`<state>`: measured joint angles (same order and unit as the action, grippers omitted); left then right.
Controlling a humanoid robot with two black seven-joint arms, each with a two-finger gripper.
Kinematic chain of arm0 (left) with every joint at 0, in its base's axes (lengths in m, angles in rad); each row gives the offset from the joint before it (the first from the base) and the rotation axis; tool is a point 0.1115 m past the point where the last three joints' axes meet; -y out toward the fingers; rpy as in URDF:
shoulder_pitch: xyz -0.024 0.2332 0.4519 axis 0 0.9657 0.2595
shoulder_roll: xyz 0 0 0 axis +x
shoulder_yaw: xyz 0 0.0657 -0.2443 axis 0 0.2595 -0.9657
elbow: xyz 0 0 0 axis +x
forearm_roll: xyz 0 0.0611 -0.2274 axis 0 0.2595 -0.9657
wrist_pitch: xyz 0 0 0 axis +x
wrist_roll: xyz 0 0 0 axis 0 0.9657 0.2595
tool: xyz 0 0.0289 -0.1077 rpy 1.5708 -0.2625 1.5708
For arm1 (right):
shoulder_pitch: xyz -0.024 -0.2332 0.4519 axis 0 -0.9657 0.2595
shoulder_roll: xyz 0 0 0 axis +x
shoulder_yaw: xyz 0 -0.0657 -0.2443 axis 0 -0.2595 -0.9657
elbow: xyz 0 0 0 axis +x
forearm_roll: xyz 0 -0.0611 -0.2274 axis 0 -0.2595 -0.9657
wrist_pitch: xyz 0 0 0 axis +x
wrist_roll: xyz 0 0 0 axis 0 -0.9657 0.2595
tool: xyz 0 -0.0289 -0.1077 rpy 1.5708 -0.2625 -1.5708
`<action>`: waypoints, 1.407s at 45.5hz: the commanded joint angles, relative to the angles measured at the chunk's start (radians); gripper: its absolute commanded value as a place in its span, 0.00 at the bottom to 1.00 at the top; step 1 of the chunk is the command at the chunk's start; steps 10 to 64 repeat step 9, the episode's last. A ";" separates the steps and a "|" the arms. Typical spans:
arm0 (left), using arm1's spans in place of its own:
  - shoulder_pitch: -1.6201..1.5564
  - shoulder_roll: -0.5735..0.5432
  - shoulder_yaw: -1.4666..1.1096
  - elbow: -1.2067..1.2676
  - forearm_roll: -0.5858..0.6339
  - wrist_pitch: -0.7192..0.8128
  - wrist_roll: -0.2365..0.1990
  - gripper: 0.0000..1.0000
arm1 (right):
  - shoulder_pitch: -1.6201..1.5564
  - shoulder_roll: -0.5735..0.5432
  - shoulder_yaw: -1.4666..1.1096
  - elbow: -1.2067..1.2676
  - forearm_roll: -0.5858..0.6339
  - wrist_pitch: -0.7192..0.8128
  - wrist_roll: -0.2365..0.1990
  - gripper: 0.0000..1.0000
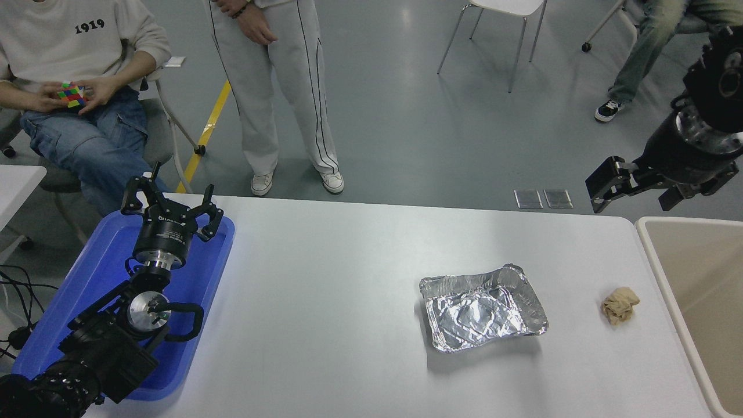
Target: Pick up paper cup place in dustbin
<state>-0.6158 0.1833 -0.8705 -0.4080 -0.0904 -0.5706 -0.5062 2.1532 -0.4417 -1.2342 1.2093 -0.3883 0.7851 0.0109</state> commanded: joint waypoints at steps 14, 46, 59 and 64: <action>0.001 -0.001 0.001 0.000 0.000 0.000 0.000 1.00 | 0.037 0.011 -0.011 0.006 -0.006 0.000 0.000 1.00; 0.001 -0.001 0.001 0.000 0.000 0.000 0.000 1.00 | 0.037 0.011 -0.011 0.006 -0.006 0.000 0.000 1.00; 0.001 -0.001 0.001 0.000 0.000 0.000 0.000 1.00 | 0.037 0.011 -0.011 0.006 -0.006 0.000 0.000 1.00; 0.001 -0.001 0.001 0.000 0.000 0.000 0.000 1.00 | 0.037 0.011 -0.011 0.006 -0.006 0.000 0.000 1.00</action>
